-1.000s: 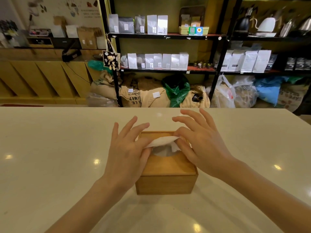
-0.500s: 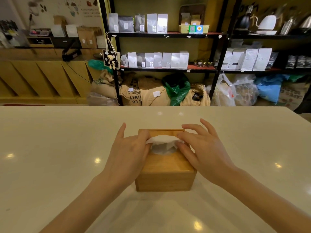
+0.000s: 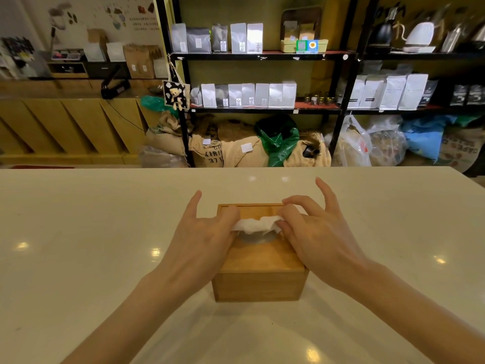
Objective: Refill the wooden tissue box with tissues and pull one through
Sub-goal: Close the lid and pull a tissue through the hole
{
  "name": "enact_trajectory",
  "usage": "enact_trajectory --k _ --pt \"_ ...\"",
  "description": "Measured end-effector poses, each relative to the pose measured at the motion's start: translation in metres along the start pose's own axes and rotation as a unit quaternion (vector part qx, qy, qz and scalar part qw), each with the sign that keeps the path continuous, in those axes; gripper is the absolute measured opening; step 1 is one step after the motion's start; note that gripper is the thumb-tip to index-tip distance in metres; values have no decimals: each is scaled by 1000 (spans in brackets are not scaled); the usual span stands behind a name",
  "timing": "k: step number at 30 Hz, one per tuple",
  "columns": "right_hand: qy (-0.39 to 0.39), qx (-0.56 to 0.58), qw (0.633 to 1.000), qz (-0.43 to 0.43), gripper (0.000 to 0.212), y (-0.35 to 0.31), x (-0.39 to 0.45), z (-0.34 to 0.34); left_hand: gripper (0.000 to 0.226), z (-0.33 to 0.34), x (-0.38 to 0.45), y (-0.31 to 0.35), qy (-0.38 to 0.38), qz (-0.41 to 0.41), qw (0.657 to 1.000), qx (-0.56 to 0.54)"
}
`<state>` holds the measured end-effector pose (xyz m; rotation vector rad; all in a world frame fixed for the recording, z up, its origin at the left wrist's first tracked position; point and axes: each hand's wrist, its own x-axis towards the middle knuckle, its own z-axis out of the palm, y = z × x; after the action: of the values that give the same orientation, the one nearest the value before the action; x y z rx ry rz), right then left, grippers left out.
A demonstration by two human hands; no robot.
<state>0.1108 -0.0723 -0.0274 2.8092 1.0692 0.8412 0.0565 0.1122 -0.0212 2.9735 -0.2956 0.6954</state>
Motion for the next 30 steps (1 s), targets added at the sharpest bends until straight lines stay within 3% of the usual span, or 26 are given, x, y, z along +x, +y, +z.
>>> enact_trajectory --k 8,14,18,21,24,26,30 --pt "-63 17 998 13 39 -2 3 -11 16 -3 1 5 37 30 998 46" --pt "-33 48 998 19 27 -2 -2 -4 22 7 -1 -6 61 50 997 16" --pt "-83 141 987 6 32 0 -2 -14 26 8 -4 -6 13 37 995 -92" --pt "-42 152 988 -3 38 1 0 -10 33 3 -4 -1 7 -36 984 -176" --pt "-21 159 987 22 47 6 2 -6 24 4 -2 -4 -18 -77 960 -269" --pt "-40 243 967 71 37 11 6 -7 26 2 5 -11 -38 -104 936 -335" --pt "-57 437 884 154 21 14 9 -11 26 -2 21 -27 -68 -140 894 -420"
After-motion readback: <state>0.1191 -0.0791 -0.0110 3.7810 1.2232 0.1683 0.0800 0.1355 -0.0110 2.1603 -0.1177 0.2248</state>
